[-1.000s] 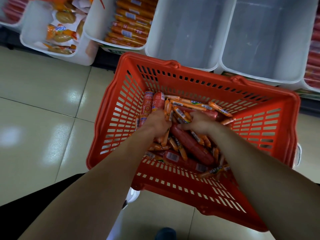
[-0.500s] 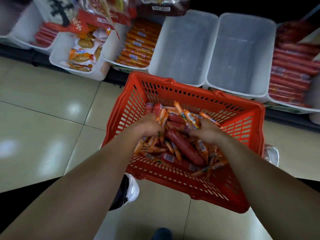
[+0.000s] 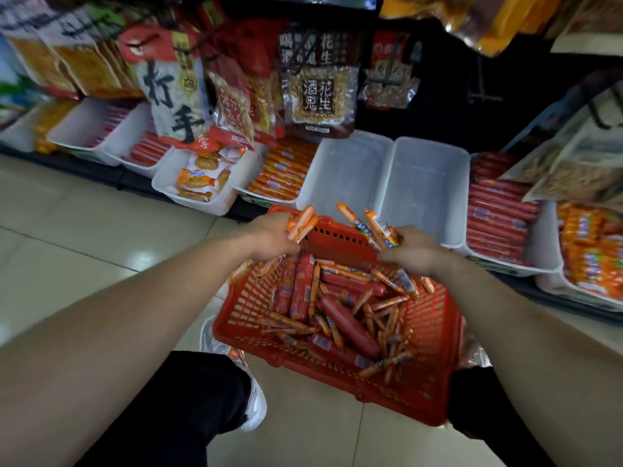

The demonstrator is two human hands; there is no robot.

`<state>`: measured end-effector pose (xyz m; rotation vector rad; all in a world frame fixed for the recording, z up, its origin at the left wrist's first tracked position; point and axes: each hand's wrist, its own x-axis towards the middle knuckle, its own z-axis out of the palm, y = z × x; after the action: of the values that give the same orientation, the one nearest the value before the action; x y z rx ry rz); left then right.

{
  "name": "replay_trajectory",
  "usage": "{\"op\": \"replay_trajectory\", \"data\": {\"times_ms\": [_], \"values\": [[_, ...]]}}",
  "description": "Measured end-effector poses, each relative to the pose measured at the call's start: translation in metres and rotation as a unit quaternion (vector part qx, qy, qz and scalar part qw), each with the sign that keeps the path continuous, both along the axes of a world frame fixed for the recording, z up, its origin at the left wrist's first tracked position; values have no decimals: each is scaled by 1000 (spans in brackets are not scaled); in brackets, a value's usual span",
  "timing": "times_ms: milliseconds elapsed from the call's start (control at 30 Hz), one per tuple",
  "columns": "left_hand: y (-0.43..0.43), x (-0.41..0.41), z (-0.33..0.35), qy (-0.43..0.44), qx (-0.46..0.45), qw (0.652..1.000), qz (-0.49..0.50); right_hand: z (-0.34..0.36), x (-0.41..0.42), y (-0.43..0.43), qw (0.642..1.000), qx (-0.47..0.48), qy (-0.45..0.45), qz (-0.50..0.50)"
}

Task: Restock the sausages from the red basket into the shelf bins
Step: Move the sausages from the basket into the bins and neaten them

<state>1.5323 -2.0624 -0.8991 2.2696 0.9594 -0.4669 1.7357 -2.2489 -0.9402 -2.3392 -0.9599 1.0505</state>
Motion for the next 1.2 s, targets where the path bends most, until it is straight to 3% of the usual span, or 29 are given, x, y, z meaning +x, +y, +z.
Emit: {"op": "replay_trajectory", "data": {"times_ms": [233, 467, 600, 800, 967, 1200], "values": [[8, -6, -5, -45, -23, 999, 6, 44, 37, 15, 997, -30, -43, 52], [25, 36, -7, -102, -70, 992, 37, 32, 70, 44, 995, 61, 6, -83], [37, 60, -17, -111, -70, 989, 65, 5, 102, 57, 994, 41, -2, -101], [35, 102, -31, -131, -56, 985, 95, -25, 157, 78, 998, -10, -59, -34], [27, 115, -46, -121, -50, 988, 84, -68, 185, 75, 997, -58, -53, 25], [18, 112, -66, -83, -54, 992, 79, -130, 173, 69, 977, -161, -94, 108]]}}
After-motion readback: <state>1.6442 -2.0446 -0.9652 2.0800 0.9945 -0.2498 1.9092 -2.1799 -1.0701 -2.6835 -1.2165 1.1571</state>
